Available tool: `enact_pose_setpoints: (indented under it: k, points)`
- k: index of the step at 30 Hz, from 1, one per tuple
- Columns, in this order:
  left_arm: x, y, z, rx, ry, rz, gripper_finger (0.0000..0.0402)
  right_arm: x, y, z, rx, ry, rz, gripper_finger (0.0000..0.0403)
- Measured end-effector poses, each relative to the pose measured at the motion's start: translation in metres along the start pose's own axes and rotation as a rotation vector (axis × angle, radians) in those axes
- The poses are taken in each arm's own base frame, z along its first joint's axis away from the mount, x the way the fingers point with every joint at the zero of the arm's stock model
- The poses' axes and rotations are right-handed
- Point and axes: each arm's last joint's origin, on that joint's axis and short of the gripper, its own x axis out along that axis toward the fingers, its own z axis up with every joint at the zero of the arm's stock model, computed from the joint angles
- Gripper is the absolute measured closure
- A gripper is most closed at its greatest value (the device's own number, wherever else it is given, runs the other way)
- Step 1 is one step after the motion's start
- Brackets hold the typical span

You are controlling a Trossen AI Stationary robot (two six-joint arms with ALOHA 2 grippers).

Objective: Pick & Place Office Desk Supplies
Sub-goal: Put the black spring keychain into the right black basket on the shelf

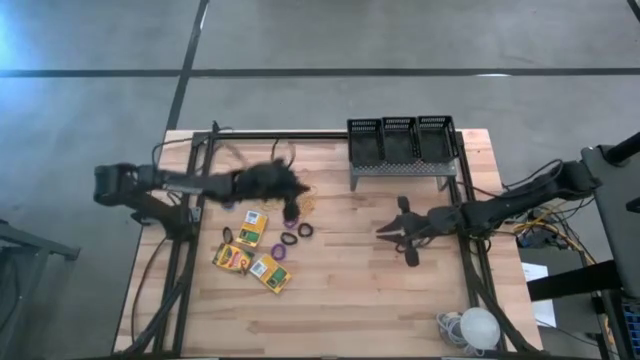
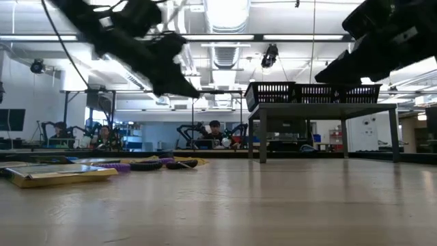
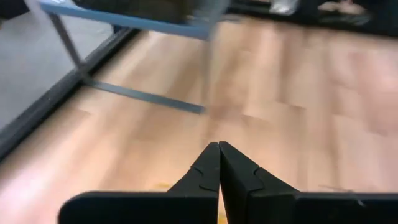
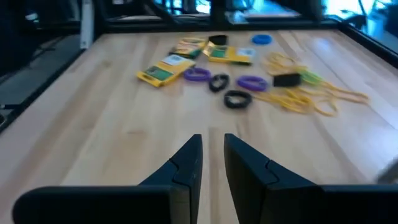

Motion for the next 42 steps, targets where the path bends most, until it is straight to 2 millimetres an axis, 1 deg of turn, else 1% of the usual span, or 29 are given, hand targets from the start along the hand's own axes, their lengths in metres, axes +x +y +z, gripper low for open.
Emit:
enact_pose_setpoints:
  k: [3,6,10,13,16,18,20,23,26,30,35,39,42]
  points:
    - [-0.011,-0.027,-0.038,-0.059,-0.068,0.016,0.0397,0.011,0.002,-0.003,-0.021,0.012,0.016,0.0342]
    - [-0.025,-0.049,-0.067,-0.115,-0.112,0.111,0.0397,0.028,0.005,0.000,-0.032,0.051,0.005,0.0342]
    - [-0.042,-0.067,-0.091,-0.205,-0.168,0.246,0.0398,0.061,0.006,0.008,-0.057,0.100,-0.020,0.0339]
    - [-0.050,-0.072,-0.103,-0.281,-0.217,0.320,0.0398,0.092,0.005,0.015,-0.080,0.129,-0.026,0.0322]
    - [-0.055,-0.074,-0.110,-0.318,-0.245,0.354,0.0397,0.126,-0.001,0.022,-0.081,0.153,0.033,0.0295]
    - [-0.056,-0.073,-0.113,-0.317,-0.241,0.353,0.0395,0.150,-0.009,0.026,-0.084,0.164,0.050,0.0276]
    - [-0.056,-0.073,-0.113,-0.329,-0.240,0.351,0.0394,0.172,-0.017,0.027,-0.112,0.210,0.054,0.0261]
    - [-0.055,-0.074,-0.115,-0.347,-0.236,0.351,0.0393,0.201,-0.031,0.028,-0.164,0.300,0.044,0.0246]
    - [-0.054,-0.075,-0.117,-0.338,-0.225,0.347,0.0392,0.224,-0.042,0.032,-0.189,0.374,0.042,0.0241]
    - [-0.053,-0.075,-0.119,-0.353,-0.221,0.345,0.0392,0.245,-0.050,0.034,-0.211,0.464,0.090,0.0250]
    - [-0.053,-0.075,-0.120,-0.356,-0.211,0.332,0.0392,0.261,-0.053,0.033,-0.240,0.548,0.130,0.0275]
    - [-0.053,-0.076,-0.120,-0.362,-0.208,0.319,0.0391,0.264,-0.053,0.034,-0.244,0.597,0.140,0.0311]
    - [-0.054,-0.077,-0.121,-0.372,-0.208,0.312,0.0391,0.260,-0.053,0.035,-0.233,0.630,0.145,0.0350]
